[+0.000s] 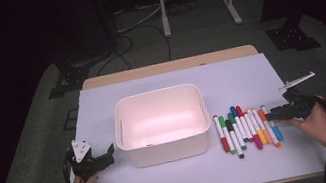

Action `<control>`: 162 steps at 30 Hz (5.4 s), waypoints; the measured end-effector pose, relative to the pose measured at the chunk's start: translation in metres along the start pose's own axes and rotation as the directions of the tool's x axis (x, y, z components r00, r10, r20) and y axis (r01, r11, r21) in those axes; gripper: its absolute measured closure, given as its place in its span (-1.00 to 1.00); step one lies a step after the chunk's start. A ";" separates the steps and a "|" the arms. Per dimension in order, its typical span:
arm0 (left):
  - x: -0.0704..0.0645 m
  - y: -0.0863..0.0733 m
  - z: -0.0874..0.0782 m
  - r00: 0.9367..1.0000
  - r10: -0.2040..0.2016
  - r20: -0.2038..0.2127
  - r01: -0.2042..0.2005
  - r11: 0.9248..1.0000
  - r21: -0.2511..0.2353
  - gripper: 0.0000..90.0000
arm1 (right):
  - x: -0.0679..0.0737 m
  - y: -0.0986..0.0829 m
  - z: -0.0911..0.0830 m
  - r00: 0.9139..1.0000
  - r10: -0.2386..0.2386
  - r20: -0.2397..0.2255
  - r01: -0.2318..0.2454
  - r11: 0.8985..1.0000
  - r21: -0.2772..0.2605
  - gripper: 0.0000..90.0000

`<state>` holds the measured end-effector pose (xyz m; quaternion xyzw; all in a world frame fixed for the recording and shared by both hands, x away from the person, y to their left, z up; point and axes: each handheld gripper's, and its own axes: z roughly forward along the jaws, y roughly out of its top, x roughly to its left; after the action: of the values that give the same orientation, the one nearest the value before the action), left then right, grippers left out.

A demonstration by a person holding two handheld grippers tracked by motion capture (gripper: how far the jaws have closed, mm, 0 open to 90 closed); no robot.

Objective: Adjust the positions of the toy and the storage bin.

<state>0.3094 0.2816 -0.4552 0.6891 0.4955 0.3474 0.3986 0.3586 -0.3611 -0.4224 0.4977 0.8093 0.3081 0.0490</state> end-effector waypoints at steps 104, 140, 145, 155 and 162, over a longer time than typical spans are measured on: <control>0.000 0.000 -0.001 1.000 -0.002 0.020 0.003 1.000 -0.012 -1.00 | 0.281 0.183 0.038 0.696 -0.499 -0.517 0.561 0.827 -0.042 0.68; 0.001 0.000 -0.001 1.000 -0.002 0.022 0.003 1.000 -0.010 -1.00 | 0.307 0.178 0.114 0.624 -0.546 -0.558 0.715 0.687 0.127 0.68; 0.001 0.000 -0.001 1.000 -0.005 0.023 0.005 1.000 -0.012 -1.00 | 0.307 0.177 0.118 0.630 -0.551 -0.546 0.721 0.676 0.150 0.60; 0.001 0.000 -0.001 1.000 -0.012 0.025 0.012 1.000 -0.013 -1.00 | 0.304 0.180 0.103 0.640 -0.562 -0.523 0.708 0.696 0.118 0.51; 0.001 0.000 -0.001 1.000 -0.012 0.024 0.012 1.000 -0.011 -1.00 | 0.278 0.181 0.053 0.674 -0.561 -0.481 0.640 0.768 0.002 0.45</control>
<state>0.3087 0.2832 -0.4550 0.6880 0.4928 0.3394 0.4106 0.3805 -0.0474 -0.3025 0.1189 0.9390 0.3115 -0.0847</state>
